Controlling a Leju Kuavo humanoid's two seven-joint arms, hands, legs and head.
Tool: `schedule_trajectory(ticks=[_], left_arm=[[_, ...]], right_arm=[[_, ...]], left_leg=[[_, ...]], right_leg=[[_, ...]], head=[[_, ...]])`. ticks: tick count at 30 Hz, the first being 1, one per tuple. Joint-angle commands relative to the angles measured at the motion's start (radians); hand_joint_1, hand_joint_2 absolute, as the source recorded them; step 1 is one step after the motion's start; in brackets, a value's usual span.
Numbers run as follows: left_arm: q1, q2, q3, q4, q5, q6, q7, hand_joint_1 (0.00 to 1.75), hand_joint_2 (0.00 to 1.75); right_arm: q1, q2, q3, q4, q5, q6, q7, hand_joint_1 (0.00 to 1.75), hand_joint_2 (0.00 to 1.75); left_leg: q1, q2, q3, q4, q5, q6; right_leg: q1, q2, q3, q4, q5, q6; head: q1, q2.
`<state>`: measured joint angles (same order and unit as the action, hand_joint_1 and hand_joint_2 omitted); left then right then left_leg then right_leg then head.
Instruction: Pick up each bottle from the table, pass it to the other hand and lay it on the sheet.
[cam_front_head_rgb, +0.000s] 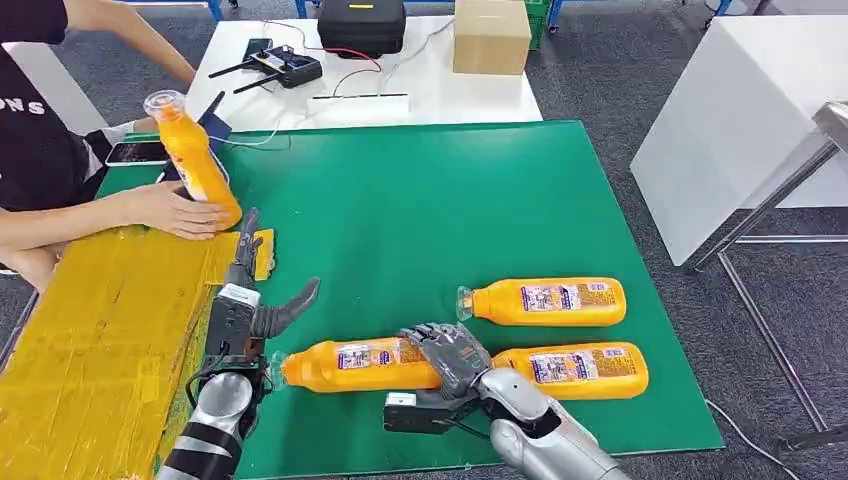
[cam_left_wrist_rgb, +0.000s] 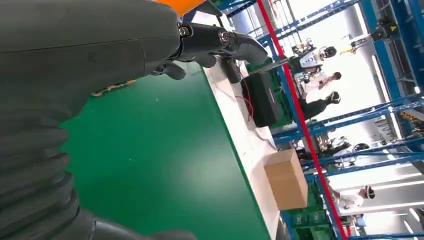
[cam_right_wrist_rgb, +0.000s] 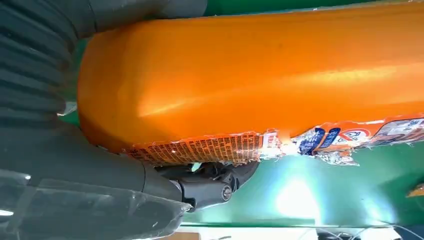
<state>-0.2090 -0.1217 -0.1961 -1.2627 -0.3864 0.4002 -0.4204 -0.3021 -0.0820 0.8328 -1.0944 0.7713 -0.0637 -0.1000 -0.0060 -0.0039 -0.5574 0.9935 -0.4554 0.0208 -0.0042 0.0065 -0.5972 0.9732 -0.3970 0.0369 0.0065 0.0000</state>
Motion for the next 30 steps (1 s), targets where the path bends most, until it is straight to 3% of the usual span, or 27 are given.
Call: schedule_trajectory(ticks=[1,12,16,19,30], left_arm=[[-0.002,0.004,-0.016,-0.033,0.030,-0.014,0.001,0.00,1.75],[0.003,0.006,-0.015,-0.043,0.034,-0.015,0.001,0.00,1.75],[0.109,0.001,0.030,-0.288,0.147,0.028,-0.046,0.00,1.75],[0.163,0.011,0.049,-0.419,0.211,0.027,-0.056,0.00,1.75],[0.236,-0.015,0.170,-0.605,0.505,-0.069,-0.106,0.00,1.75]], right_arm=[[0.036,0.036,-0.056,0.013,-0.010,-0.078,-0.002,1.73,1.75],[0.050,0.044,-0.081,-0.001,-0.013,-0.110,-0.002,1.75,1.75],[0.166,0.094,-0.231,-0.145,-0.033,-0.244,-0.010,1.75,1.75],[0.211,0.108,-0.293,-0.201,-0.047,-0.279,-0.024,1.75,1.75],[0.254,0.140,-0.354,-0.237,-0.049,-0.309,-0.058,1.75,1.75]], left_leg=[[0.001,-0.001,0.003,0.000,-0.001,-0.002],[0.000,-0.001,0.001,0.000,0.000,-0.001],[0.002,0.000,0.005,0.000,-0.003,-0.003],[0.001,0.002,0.000,0.001,-0.003,-0.002],[0.001,0.003,0.000,0.001,-0.003,-0.002]], right_leg=[[0.001,-0.001,0.003,-0.001,-0.001,-0.001],[0.000,-0.001,0.001,0.000,-0.001,0.000],[0.002,-0.001,0.005,0.000,-0.003,-0.001],[0.001,0.001,0.000,0.001,-0.002,-0.001],[0.001,0.003,0.000,0.001,-0.002,-0.001]], head=[[0.000,0.000],[0.000,0.000],[0.000,0.000],[0.000,0.000],[0.000,0.000]])
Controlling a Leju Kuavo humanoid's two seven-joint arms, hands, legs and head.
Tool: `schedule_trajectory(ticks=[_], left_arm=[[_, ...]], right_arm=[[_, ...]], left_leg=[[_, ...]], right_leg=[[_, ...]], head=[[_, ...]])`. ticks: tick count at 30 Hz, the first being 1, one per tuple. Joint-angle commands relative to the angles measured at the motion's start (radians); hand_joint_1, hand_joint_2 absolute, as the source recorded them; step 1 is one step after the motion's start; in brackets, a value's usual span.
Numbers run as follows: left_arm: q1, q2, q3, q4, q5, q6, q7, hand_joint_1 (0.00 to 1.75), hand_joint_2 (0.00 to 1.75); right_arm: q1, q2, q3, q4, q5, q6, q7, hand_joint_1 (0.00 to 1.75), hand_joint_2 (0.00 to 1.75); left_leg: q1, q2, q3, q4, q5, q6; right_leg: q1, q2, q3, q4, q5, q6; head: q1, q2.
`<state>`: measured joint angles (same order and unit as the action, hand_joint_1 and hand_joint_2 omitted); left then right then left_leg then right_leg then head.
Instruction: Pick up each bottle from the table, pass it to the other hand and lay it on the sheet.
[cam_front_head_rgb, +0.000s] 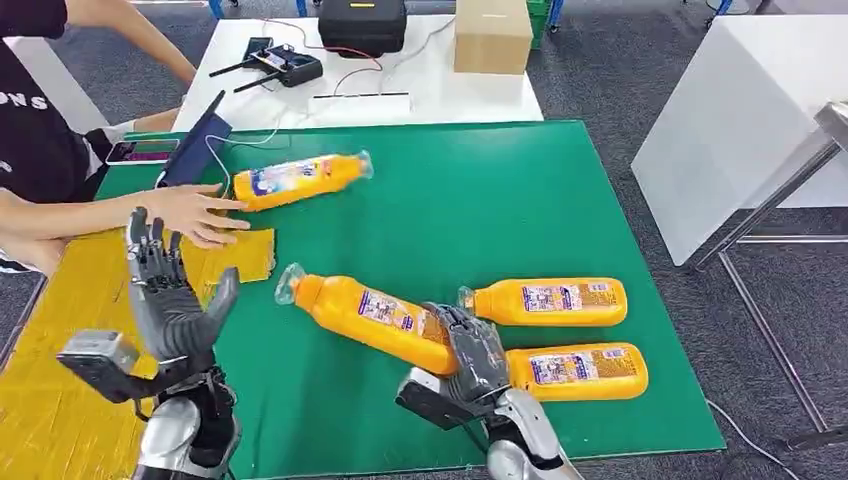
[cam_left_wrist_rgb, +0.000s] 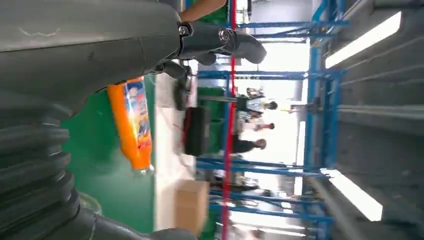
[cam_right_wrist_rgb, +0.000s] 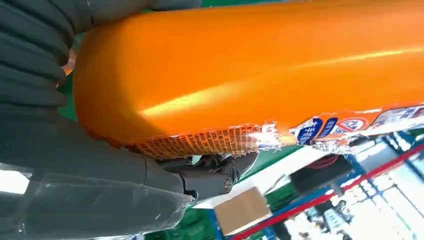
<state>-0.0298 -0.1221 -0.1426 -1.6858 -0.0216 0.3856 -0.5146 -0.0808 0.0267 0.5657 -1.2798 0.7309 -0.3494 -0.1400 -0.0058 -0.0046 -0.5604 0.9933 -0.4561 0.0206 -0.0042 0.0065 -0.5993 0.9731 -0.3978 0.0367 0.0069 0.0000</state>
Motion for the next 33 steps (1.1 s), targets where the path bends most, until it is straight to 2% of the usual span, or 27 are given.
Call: schedule_trajectory(ticks=[1,4,7,10,13,15,19,33], left_arm=[[0.056,-0.011,0.119,-0.181,0.150,-0.068,-0.001,0.00,1.75],[0.052,-0.005,0.112,-0.164,0.148,-0.095,0.011,0.00,1.75],[0.038,0.027,0.060,-0.117,0.137,-0.161,0.050,0.00,1.75],[0.000,0.115,0.002,0.003,0.176,-0.355,0.182,0.00,1.75],[-0.027,0.129,-0.030,0.101,0.174,-0.482,0.201,0.00,1.75],[-0.034,0.124,-0.052,0.132,0.183,-0.516,0.204,0.00,1.75],[-0.047,0.130,-0.095,0.155,0.198,-0.548,0.211,0.00,1.75],[-0.029,0.125,-0.095,0.126,0.232,-0.560,0.213,0.00,1.75]], right_arm=[[0.036,0.032,-0.091,-0.057,-0.013,-0.029,-0.023,1.75,1.75],[0.042,0.036,-0.102,-0.068,-0.023,-0.039,-0.034,1.75,1.75],[0.046,0.037,-0.109,-0.072,-0.032,-0.047,-0.043,1.75,1.75],[0.038,0.042,-0.114,-0.064,-0.062,-0.060,-0.082,1.75,1.75],[0.024,0.055,-0.113,-0.061,-0.112,-0.076,-0.137,1.75,1.75],[0.015,0.062,-0.107,-0.061,-0.134,-0.085,-0.160,1.75,1.75],[0.005,0.070,-0.096,-0.070,-0.168,-0.100,-0.186,1.75,1.75],[0.006,0.073,-0.075,-0.077,-0.184,-0.100,-0.200,1.71,1.75]], left_leg=[[0.001,0.002,0.002,0.001,-0.002,-0.002],[0.001,0.000,0.002,0.000,-0.001,-0.001],[0.000,0.000,0.002,0.000,0.000,-0.001],[0.001,-0.001,0.004,-0.001,-0.001,-0.002],[0.000,-0.002,0.006,-0.002,0.000,-0.002],[0.001,-0.002,0.005,-0.002,0.000,-0.002],[0.001,-0.001,0.005,-0.001,0.000,-0.002],[0.001,0.001,0.004,0.000,-0.001,-0.002]], right_leg=[[0.001,0.001,0.001,0.000,-0.001,-0.001],[0.001,0.000,0.002,0.000,-0.001,-0.001],[0.000,-0.001,0.001,0.000,0.000,0.000],[0.001,-0.002,0.004,-0.001,-0.001,-0.001],[0.000,-0.003,0.005,-0.002,-0.001,-0.001],[0.001,-0.002,0.005,-0.001,-0.001,-0.001],[0.001,-0.002,0.004,-0.001,-0.001,-0.001],[0.001,0.000,0.003,0.000,-0.001,-0.001]], head=[[0.000,0.000],[0.000,0.000],[0.000,0.000],[0.000,0.000],[0.000,0.000],[0.000,0.000],[0.000,0.000],[0.000,0.000]])
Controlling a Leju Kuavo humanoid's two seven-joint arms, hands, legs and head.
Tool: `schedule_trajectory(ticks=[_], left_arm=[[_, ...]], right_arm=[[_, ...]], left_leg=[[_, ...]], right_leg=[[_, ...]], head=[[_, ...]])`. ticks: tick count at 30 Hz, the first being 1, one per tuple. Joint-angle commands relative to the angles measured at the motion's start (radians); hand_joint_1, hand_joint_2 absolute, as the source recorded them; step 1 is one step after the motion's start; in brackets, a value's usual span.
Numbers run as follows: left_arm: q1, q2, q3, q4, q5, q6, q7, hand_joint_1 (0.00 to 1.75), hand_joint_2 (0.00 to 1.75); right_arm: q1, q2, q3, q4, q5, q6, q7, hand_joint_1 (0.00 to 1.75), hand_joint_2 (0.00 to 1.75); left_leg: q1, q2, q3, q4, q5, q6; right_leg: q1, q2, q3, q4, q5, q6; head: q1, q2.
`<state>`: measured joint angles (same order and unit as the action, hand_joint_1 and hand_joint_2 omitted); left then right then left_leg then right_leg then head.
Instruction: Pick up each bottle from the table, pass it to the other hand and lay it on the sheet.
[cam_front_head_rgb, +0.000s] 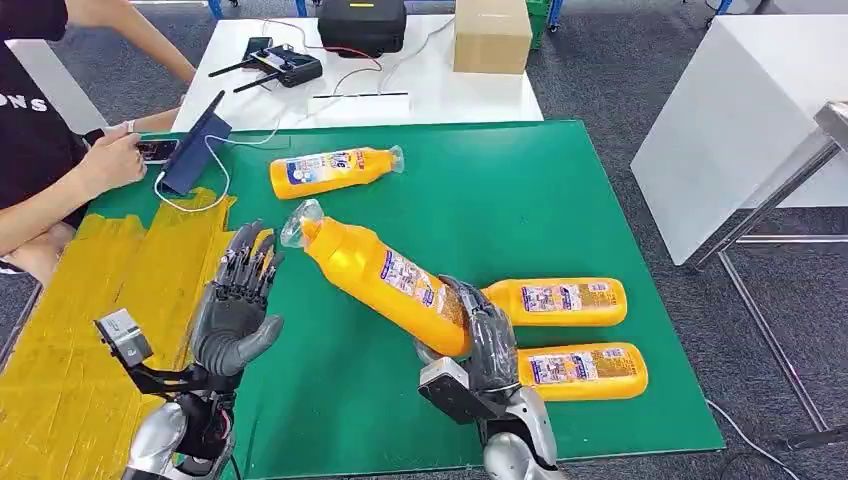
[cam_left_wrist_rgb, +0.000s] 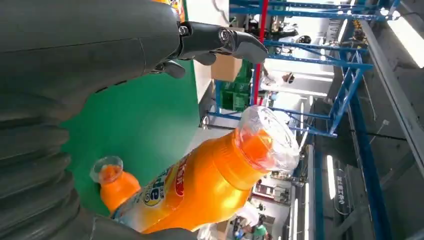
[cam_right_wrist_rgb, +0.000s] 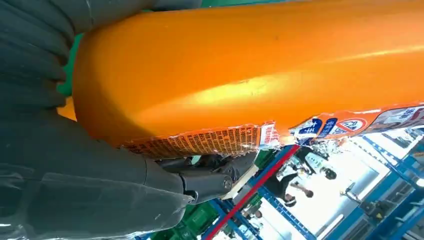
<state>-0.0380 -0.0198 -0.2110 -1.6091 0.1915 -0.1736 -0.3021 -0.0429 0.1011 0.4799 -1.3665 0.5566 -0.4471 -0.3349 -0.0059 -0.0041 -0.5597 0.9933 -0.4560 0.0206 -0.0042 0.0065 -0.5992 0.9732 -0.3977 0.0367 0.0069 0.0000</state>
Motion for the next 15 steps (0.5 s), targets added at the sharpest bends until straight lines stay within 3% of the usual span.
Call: schedule_trajectory(ticks=[1,9,15], left_arm=[[-0.021,0.023,-0.026,0.049,0.019,-0.001,0.001,0.00,1.75],[-0.026,0.023,-0.027,0.057,0.029,-0.002,0.006,0.00,1.75],[-0.057,0.024,-0.044,0.085,0.065,-0.021,0.016,0.00,1.75]], right_arm=[[-0.032,-0.001,0.011,0.010,-0.009,-0.002,-0.005,1.71,1.75],[-0.038,0.003,0.020,0.011,-0.009,-0.008,-0.018,1.75,1.75],[-0.073,0.030,0.103,0.058,0.040,-0.023,-0.040,1.75,1.75]], left_leg=[[0.000,0.000,0.001,0.000,0.000,-0.001],[0.001,0.000,0.002,0.000,-0.001,-0.001],[0.001,0.001,0.003,-0.001,-0.001,-0.002]], right_leg=[[0.000,0.000,0.001,0.000,0.000,0.000],[0.001,0.000,0.003,-0.001,-0.001,0.000],[0.001,0.001,0.003,0.000,-0.001,-0.001]], head=[[0.000,0.000],[0.000,0.000],[0.000,0.000]])
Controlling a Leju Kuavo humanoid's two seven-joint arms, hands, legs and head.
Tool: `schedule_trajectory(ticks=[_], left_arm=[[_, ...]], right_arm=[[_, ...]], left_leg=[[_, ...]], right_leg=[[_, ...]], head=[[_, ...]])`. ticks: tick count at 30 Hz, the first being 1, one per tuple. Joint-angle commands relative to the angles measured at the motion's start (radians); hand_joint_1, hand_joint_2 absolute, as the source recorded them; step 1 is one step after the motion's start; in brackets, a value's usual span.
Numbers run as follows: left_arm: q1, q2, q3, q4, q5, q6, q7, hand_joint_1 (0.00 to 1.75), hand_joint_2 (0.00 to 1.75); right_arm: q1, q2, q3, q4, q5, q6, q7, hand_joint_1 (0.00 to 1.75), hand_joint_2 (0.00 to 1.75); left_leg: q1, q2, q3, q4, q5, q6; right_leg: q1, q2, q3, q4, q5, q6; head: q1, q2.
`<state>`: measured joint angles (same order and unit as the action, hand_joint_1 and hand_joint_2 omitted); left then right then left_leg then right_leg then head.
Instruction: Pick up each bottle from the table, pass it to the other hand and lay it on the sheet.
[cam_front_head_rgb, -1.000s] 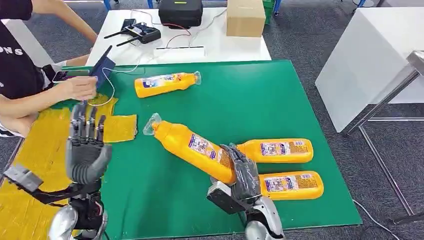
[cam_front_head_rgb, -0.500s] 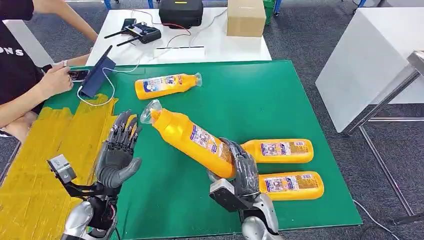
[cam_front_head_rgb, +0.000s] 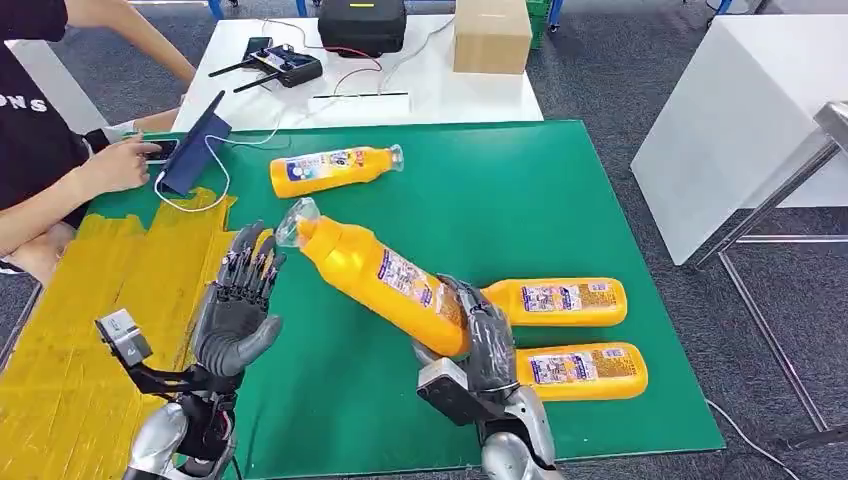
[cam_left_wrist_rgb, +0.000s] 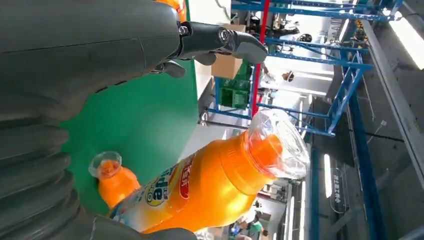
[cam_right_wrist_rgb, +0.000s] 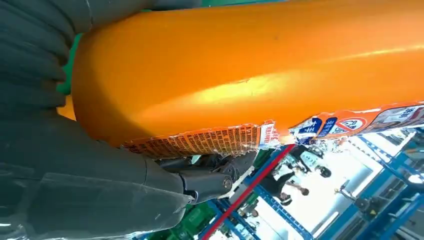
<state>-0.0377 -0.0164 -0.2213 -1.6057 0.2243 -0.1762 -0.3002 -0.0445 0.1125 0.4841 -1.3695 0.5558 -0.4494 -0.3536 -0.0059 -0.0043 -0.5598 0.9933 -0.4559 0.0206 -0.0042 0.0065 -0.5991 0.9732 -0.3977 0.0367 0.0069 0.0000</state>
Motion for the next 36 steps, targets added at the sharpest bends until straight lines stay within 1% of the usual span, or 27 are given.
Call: schedule_trajectory(ticks=[1,4,5,6,9,13,14,17,18,19,20,21,22,23,24,30,31,32,33,35,36], left_arm=[[-0.066,0.021,-0.037,0.088,0.039,-0.023,0.016,0.00,1.75],[-0.089,0.020,-0.046,0.107,0.047,-0.025,0.019,0.00,1.75],[-0.095,0.020,-0.048,0.112,0.051,-0.025,0.021,0.00,1.75],[-0.100,0.020,-0.051,0.117,0.056,-0.026,0.023,0.00,1.75],[-0.111,0.019,-0.055,0.125,0.064,-0.028,0.026,0.00,1.75],[-0.114,0.019,-0.056,0.127,0.066,-0.028,0.026,0.00,1.75],[-0.116,0.021,-0.059,0.128,0.069,-0.029,0.028,0.00,1.75],[-0.124,0.021,-0.063,0.133,0.075,-0.032,0.030,0.00,1.75],[-0.129,0.022,-0.065,0.135,0.077,-0.032,0.030,0.00,1.75],[-0.131,0.021,-0.065,0.134,0.077,-0.032,0.030,0.00,1.75],[-0.134,0.022,-0.067,0.133,0.078,-0.033,0.030,0.00,1.75],[-0.135,0.022,-0.067,0.133,0.079,-0.033,0.030,0.00,1.75],[-0.138,0.023,-0.067,0.131,0.080,-0.034,0.031,0.00,1.75],[-0.140,0.024,-0.068,0.130,0.082,-0.034,0.032,0.00,1.75],[-0.142,0.025,-0.069,0.129,0.083,-0.035,0.032,0.00,1.75],[-0.145,0.022,-0.068,0.125,0.106,-0.040,0.035,0.00,1.75],[-0.145,0.022,-0.068,0.125,0.106,-0.040,0.035,0.00,1.75],[-0.145,0.022,-0.068,0.125,0.106,-0.040,0.035,0.00,1.75],[-0.145,0.022,-0.068,0.125,0.106,-0.040,0.035,0.00,1.75],[-0.145,0.022,-0.068,0.125,0.106,-0.040,0.035,0.00,1.75],[-0.145,0.022,-0.068,0.125,0.106,-0.040,0.035,0.00,1.75]], right_arm=[[-0.080,0.025,0.118,0.080,0.059,-0.029,-0.023,1.75,1.75],[-0.104,0.039,0.168,0.133,0.091,-0.052,-0.023,1.75,1.75],[-0.111,0.042,0.181,0.146,0.106,-0.064,-0.024,1.75,1.75],[-0.121,0.043,0.196,0.161,0.113,-0.074,-0.024,1.73,1.75],[-0.138,0.049,0.222,0.188,0.119,-0.081,-0.025,1.75,1.75],[-0.140,0.050,0.226,0.192,0.120,-0.083,-0.026,1.75,1.75],[-0.147,0.049,0.238,0.199,0.125,-0.090,-0.030,1.71,1.75],[-0.157,0.052,0.256,0.220,0.134,-0.093,-0.029,1.71,1.75],[-0.164,0.055,0.264,0.237,0.133,-0.091,-0.026,1.75,1.75],[-0.162,0.056,0.266,0.240,0.133,-0.090,-0.026,1.73,1.75],[-0.171,0.059,0.274,0.261,0.132,-0.085,-0.027,1.69,1.75],[-0.173,0.059,0.276,0.265,0.133,-0.086,-0.026,1.73,1.75],[-0.176,0.061,0.280,0.276,0.133,-0.083,-0.026,1.73,1.75],[-0.181,0.062,0.285,0.288,0.133,-0.081,-0.024,1.75,1.75],[-0.185,0.063,0.289,0.296,0.134,-0.080,-0.022,1.73,1.75],[-0.201,0.064,0.308,0.332,0.134,-0.067,-0.008,1.75,1.75],[-0.201,0.064,0.308,0.332,0.134,-0.067,-0.008,1.75,1.75],[-0.201,0.064,0.308,0.332,0.134,-0.067,-0.008,1.75,1.75],[-0.201,0.064,0.308,0.332,0.134,-0.067,-0.008,1.75,1.75],[-0.201,0.064,0.308,0.332,0.134,-0.067,-0.008,1.75,1.75],[-0.201,0.064,0.308,0.332,0.134,-0.067,-0.008,1.75,1.75]], left_leg=[[0.000,0.001,0.002,-0.001,0.000,-0.001],[0.003,0.001,0.006,0.000,-0.002,-0.003],[0.001,0.000,0.003,-0.001,0.000,-0.001],[0.001,0.001,0.003,-0.001,-0.001,-0.002],[0.002,0.002,0.005,-0.001,-0.001,-0.002],[0.002,0.000,0.005,-0.001,-0.001,-0.002],[0.001,0.000,0.003,-0.001,-0.001,-0.001],[0.001,0.000,0.005,-0.001,-0.001,-0.002],[0.001,-0.001,0.003,-0.001,0.000,-0.001],[0.002,-0.001,0.007,-0.001,-0.002,-0.003],[0.002,-0.001,0.005,-0.001,-0.001,-0.002],[0.001,0.000,0.004,-0.001,-0.001,-0.002],[0.001,0.000,0.002,-0.001,0.000,-0.001],[0.002,-0.001,0.004,-0.001,-0.001,-0.002],[0.002,-0.001,0.005,-0.001,-0.001,-0.002],[0.001,0.000,0.003,-0.001,0.000,-0.001],[0.001,-0.001,0.004,-0.001,-0.001,-0.002],[0.001,-0.001,0.002,-0.001,0.000,-0.001],[0.002,-0.002,0.005,-0.001,-0.001,-0.002],[0.001,-0.002,0.004,-0.001,0.000,-0.001],[0.002,-0.002,0.007,-0.001,-0.002,-0.003]], right_leg=[[0.000,0.000,0.002,0.000,0.000,-0.001],[0.003,0.000,0.006,-0.001,-0.002,-0.002],[0.001,0.000,0.003,-0.001,0.000,-0.001],[0.001,0.000,0.003,-0.001,0.000,-0.001],[0.002,0.001,0.005,-0.001,-0.001,-0.001],[0.002,-0.001,0.005,-0.001,-0.001,-0.001],[0.001,0.000,0.003,-0.001,-0.001,0.000],[0.001,-0.001,0.005,-0.002,-0.001,-0.001],[0.001,-0.001,0.003,-0.001,-0.001,-0.001],[0.002,-0.002,0.008,-0.002,-0.002,-0.001],[0.002,-0.001,0.006,-0.001,-0.001,-0.001],[0.001,-0.001,0.004,-0.001,-0.001,-0.001],[0.001,-0.001,0.002,-0.001,0.000,-0.001],[0.002,-0.001,0.004,-0.001,-0.001,-0.001],[0.002,-0.002,0.005,-0.001,-0.001,-0.001],[0.001,-0.001,0.002,-0.001,0.000,0.000],[0.001,-0.002,0.005,-0.001,-0.001,-0.001],[0.001,-0.002,0.002,-0.001,0.000,0.000],[0.002,-0.004,0.006,-0.002,-0.001,-0.001],[0.001,-0.002,0.004,-0.001,-0.001,-0.001],[0.002,-0.003,0.008,-0.002,-0.002,-0.001]], head=[[0.000,0.000],[0.000,0.000],[0.000,0.000],[0.000,0.000],[0.000,0.000],[0.000,0.000],[0.000,0.000],[0.000,0.000],[0.000,0.000],[0.000,0.000],[0.000,0.000],[0.000,0.000],[0.000,0.000],[0.000,0.000],[0.000,0.000],[0.000,0.000],[0.000,0.000],[0.000,0.000],[0.000,0.000],[0.000,0.000],[0.000,0.000]])
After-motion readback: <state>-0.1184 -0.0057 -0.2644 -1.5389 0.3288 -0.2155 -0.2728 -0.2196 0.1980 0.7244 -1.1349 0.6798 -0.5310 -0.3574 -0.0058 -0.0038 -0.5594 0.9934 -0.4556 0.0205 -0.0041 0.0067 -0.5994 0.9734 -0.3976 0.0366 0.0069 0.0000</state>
